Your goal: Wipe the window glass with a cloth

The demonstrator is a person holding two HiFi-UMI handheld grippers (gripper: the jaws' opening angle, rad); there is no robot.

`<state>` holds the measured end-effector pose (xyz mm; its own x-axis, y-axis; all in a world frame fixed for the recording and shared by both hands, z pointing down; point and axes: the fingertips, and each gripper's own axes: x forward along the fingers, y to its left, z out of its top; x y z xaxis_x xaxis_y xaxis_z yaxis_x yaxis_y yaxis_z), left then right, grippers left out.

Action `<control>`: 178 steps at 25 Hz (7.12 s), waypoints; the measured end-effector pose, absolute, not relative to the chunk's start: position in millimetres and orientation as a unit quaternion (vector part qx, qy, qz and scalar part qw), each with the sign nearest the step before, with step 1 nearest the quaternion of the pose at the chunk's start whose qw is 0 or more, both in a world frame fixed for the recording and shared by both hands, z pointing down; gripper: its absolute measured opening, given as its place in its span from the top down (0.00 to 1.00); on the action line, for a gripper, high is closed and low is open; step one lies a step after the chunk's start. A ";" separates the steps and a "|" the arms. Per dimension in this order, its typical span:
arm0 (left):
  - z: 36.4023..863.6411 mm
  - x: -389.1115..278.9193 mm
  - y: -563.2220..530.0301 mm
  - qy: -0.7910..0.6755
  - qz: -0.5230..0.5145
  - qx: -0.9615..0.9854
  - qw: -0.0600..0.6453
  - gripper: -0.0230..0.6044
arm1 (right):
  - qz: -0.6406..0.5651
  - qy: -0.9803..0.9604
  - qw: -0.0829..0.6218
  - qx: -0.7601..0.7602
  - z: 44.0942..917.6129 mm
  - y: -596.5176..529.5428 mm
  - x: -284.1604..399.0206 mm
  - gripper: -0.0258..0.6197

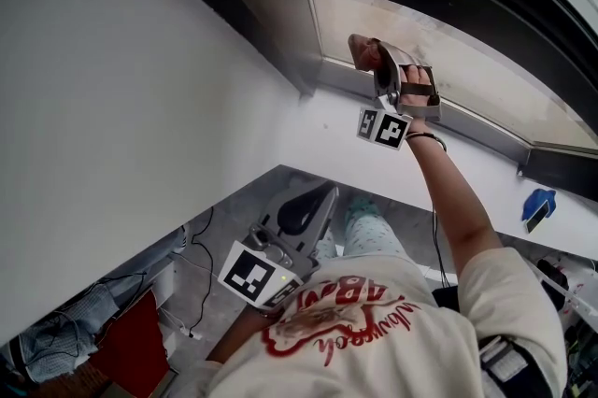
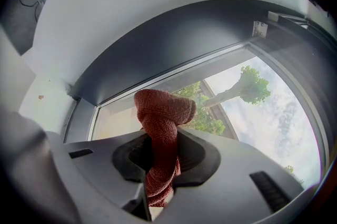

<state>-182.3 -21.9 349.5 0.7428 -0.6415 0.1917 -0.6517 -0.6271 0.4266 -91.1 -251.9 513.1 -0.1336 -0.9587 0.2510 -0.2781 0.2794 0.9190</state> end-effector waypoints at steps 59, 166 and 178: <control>376.8 -195.1 -47.9 -0.390 0.021 0.878 0.278 0.93 | -0.233 -0.677 0.549 0.432 653.7 -256.7 -85.4 0.83; 336.6 -209.3 -6.9 -0.293 0.003 0.932 0.215 0.93 | -0.362 -0.629 0.451 0.520 457.2 -266.8 -121.9 0.83; 349.8 -210.8 -9.6 -0.297 0.019 0.929 0.222 0.93 | -0.368 -0.630 0.453 0.513 480.0 -267.5 -124.2 0.83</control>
